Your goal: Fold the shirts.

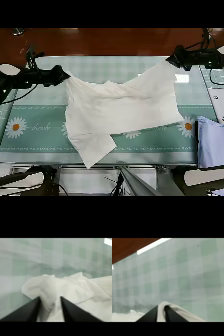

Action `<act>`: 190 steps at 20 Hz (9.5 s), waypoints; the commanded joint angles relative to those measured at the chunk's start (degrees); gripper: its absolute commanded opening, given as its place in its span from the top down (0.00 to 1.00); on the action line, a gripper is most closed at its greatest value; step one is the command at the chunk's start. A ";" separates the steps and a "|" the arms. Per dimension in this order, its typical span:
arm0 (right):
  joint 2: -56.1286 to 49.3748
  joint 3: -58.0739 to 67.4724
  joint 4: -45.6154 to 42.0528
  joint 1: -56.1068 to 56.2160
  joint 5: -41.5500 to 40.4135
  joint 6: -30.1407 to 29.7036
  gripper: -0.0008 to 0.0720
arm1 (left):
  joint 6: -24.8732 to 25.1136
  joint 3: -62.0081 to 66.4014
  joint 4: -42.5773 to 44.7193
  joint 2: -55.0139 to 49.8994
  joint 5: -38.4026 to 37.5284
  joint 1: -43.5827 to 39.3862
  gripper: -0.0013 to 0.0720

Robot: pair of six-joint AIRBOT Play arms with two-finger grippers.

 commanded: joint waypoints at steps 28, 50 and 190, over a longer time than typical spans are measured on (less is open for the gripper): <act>25.73 -44.65 0.55 -14.49 10.05 -11.19 0.14 | -8.85 -47.28 2.64 26.64 -13.20 9.94 0.02; 11.41 -37.11 -16.98 -20.92 10.78 -3.65 0.14 | -7.15 -48.37 1.05 26.67 -8.76 4.26 0.95; 25.22 -40.76 -13.81 -14.38 15.63 -5.79 0.95 | 0.17 -30.29 3.87 18.23 -20.72 9.99 0.95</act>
